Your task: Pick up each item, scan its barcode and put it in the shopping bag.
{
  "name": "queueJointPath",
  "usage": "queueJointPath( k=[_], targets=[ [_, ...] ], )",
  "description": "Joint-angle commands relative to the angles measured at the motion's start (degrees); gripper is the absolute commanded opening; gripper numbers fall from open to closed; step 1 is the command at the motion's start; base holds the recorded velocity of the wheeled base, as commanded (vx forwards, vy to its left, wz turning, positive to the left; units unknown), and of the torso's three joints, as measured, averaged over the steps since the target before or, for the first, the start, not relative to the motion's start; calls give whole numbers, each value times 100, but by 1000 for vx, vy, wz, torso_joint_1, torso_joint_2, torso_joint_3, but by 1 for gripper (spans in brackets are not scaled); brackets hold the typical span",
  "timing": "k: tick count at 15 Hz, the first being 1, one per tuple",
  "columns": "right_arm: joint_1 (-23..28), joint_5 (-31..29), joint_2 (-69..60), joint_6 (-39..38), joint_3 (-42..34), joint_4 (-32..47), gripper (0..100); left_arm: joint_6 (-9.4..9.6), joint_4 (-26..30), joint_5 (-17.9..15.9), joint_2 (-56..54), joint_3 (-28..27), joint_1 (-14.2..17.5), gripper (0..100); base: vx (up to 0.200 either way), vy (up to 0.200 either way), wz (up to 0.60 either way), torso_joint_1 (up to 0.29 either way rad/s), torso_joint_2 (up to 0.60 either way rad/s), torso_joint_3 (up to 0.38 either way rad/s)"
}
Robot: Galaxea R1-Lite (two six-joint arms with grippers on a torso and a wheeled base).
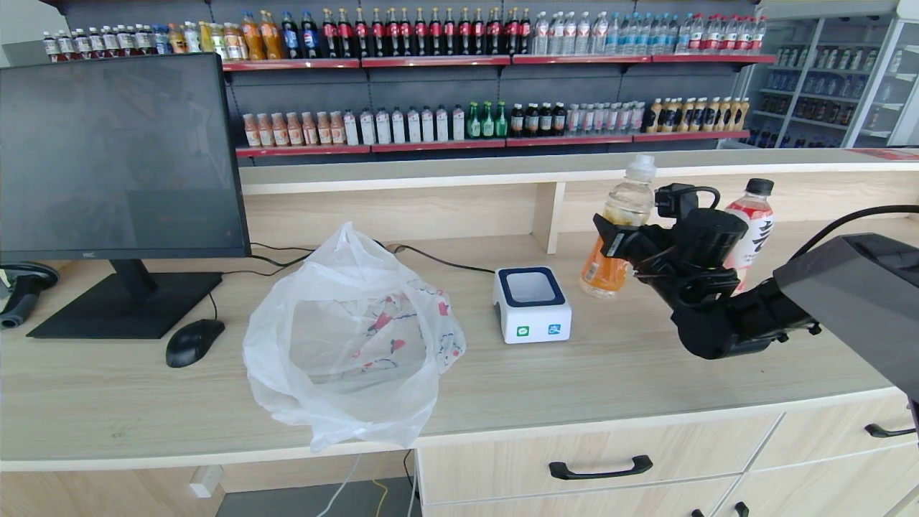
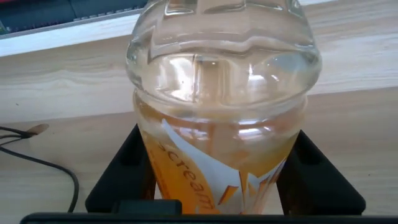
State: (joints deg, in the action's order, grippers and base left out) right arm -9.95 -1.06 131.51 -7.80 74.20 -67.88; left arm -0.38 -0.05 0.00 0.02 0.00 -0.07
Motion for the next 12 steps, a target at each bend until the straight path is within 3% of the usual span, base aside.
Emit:
queueJointPath(
  k=[1,6,12],
  targets=[
    [10,1,-143,-2,-20,-24,0,-6,-4,0,-2,0,-1,100,0,0,0,0,0,0],
    [2,-17,-495,16,-284,-200,0,3,-4,0,-2,0,-1,100,0,0,0,0,0,0],
    [2,-17,-1901,86,-2068,-595,0,-6,-4,0,-2,0,-1,100,0,0,0,0,0,0]
  ],
)
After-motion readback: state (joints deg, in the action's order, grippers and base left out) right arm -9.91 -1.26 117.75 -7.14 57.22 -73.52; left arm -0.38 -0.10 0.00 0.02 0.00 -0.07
